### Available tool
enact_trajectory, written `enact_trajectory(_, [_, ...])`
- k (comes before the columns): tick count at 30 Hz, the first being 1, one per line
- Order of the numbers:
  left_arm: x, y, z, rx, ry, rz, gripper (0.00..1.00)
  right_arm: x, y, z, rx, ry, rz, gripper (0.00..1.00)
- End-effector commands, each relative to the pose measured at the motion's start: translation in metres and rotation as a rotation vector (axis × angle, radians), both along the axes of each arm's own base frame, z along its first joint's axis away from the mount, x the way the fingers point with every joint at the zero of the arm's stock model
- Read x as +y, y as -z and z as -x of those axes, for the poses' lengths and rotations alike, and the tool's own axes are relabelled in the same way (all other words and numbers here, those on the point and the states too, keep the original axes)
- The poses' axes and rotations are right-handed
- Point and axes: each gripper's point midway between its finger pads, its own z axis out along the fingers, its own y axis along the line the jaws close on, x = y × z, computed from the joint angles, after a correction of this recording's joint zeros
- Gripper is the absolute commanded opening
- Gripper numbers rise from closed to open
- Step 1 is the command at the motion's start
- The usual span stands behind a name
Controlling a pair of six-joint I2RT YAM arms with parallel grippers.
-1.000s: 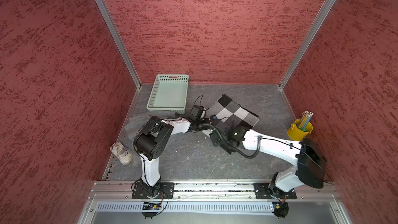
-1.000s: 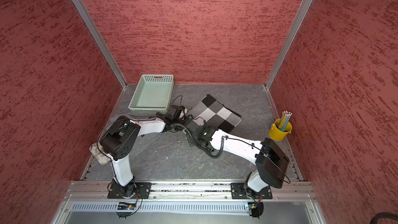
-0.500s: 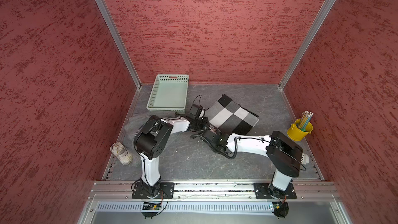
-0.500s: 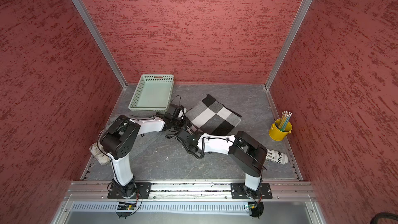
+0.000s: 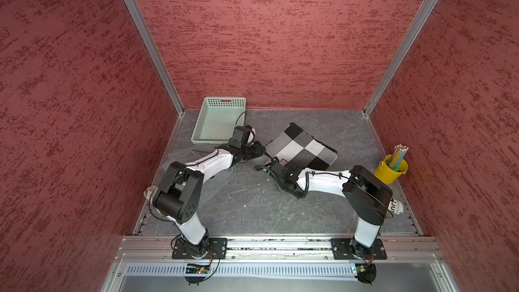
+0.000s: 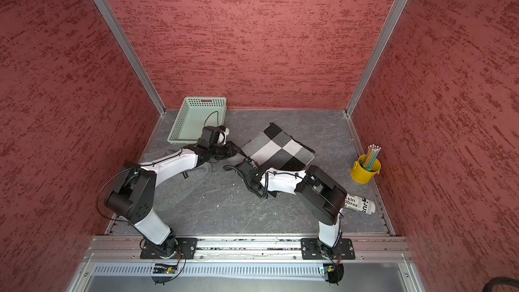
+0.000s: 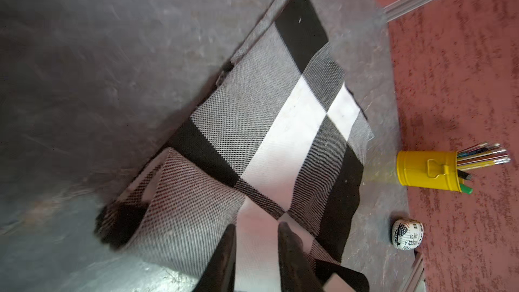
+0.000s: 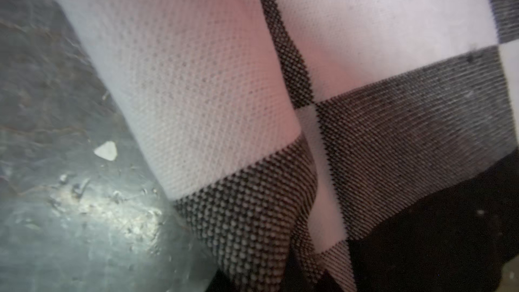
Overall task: Roll up the scarf and place it into the basket
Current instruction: Roll the scarf at the center of the board.
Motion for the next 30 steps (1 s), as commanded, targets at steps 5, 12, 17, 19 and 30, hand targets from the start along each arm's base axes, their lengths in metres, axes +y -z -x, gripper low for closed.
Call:
enact_trajectory(5, [0.024, -0.003, 0.030, -0.027, -0.030, -0.097, 0.28, 0.060, -0.017, 0.053, 0.437, 0.084, -0.588, 0.10])
enact_trajectory(12, [0.018, 0.001, 0.056, -0.029, 0.026, -0.148, 0.28, 0.042, -0.035, 0.049, 0.616, 0.212, -0.898, 0.08])
enact_trajectory(17, [0.000, 0.008, 0.060, -0.022, 0.076, -0.129, 0.27, 0.013, -0.031, 0.036, 0.662, 0.310, -0.967, 0.11])
enact_trajectory(19, [-0.009, 0.012, 0.058, -0.014, 0.100, -0.118, 0.27, 0.004, -0.027, 0.030, 0.687, 0.353, -1.024, 0.12])
enact_trajectory(30, [-0.071, 0.031, 0.044, 0.014, 0.252, -0.033, 0.25, -0.013, -0.010, 0.017, 0.687, 0.369, -0.950, 0.30])
